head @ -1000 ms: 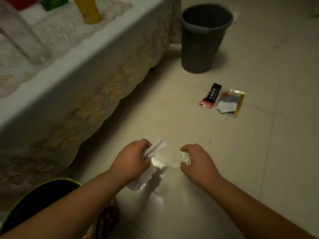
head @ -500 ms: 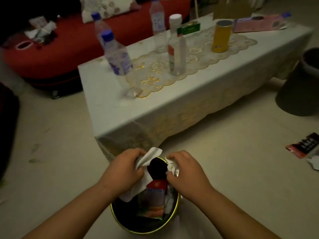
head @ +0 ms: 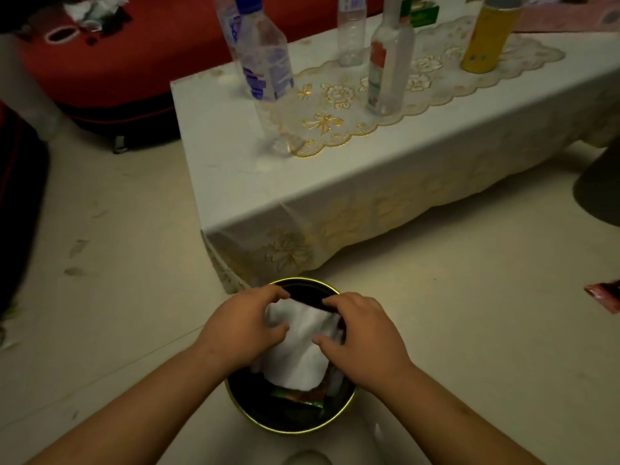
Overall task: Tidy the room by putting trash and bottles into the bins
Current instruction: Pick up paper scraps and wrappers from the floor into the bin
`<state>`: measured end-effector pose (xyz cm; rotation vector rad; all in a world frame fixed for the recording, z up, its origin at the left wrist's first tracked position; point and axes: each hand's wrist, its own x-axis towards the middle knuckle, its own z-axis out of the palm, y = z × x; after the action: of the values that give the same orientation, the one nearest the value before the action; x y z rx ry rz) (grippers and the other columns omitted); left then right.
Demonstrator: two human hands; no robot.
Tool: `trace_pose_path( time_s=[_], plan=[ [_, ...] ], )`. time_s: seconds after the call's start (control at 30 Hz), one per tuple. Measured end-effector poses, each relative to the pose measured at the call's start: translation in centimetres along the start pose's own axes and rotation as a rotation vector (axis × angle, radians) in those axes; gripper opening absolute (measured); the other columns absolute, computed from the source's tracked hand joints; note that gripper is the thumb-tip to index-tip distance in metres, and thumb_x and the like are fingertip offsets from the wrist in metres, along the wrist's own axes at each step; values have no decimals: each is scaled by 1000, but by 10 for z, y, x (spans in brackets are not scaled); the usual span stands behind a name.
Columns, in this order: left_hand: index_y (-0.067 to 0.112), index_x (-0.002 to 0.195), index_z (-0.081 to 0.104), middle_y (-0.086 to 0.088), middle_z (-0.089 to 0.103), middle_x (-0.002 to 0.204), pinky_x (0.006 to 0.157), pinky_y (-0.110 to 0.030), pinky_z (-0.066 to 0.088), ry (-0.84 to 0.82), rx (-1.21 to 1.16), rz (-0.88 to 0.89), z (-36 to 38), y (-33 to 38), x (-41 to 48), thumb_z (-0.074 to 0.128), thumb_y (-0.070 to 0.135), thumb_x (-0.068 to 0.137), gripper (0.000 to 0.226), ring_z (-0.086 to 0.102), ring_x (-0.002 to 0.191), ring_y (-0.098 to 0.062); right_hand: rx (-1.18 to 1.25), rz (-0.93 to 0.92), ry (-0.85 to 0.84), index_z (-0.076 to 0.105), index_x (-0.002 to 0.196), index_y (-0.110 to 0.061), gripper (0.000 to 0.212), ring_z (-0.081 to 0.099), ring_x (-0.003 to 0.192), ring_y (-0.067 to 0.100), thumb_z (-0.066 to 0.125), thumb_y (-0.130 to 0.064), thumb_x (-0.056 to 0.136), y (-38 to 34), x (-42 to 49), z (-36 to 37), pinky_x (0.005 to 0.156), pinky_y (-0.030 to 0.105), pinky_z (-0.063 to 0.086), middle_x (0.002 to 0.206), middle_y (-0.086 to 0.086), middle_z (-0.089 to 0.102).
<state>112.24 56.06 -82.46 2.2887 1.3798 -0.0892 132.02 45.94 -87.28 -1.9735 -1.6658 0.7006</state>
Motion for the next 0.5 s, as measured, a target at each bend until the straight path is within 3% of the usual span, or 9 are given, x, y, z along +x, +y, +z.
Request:
trace_pose_path(
  time_s=[0.1, 0.27, 0.4, 0.5],
  plan=[
    [45, 129, 55, 22, 62, 123, 85, -24, 50, -8, 81, 46, -2, 19, 6, 68, 51, 75, 56, 58, 110, -3, -4, 35, 52, 52, 127, -39, 59, 47, 114, 9, 56, -68, 76, 17, -8, -17, 93, 27, 47, 124, -17, 56],
    [42, 130, 54, 17, 62, 126, 90, -29, 49, -28, 197, 222, -15, 100, 29, 64, 59, 76, 58, 59, 113, -8, -31, 184, 183, 50, 131, -36, 61, 45, 122, 13, 50, -68, 80, 57, -36, -77, 98, 29, 44, 132, -14, 54],
    [42, 140, 42, 16, 51, 142, 114, -42, 34, -81, 411, 451, -43, 211, 37, 50, 67, 83, 63, 48, 129, -12, -94, 406, 202, 38, 142, -36, 65, 45, 128, 16, 50, -64, 85, 81, -93, -163, 101, 34, 42, 142, -12, 50],
    [43, 142, 36, 15, 46, 147, 120, -50, 22, -100, 481, 577, -70, 301, 24, 46, 67, 84, 63, 43, 136, -15, -121, 592, 270, 38, 142, -38, 65, 42, 129, 16, 52, -61, 84, 74, -160, -236, 103, 35, 41, 143, -11, 49]
  ],
)
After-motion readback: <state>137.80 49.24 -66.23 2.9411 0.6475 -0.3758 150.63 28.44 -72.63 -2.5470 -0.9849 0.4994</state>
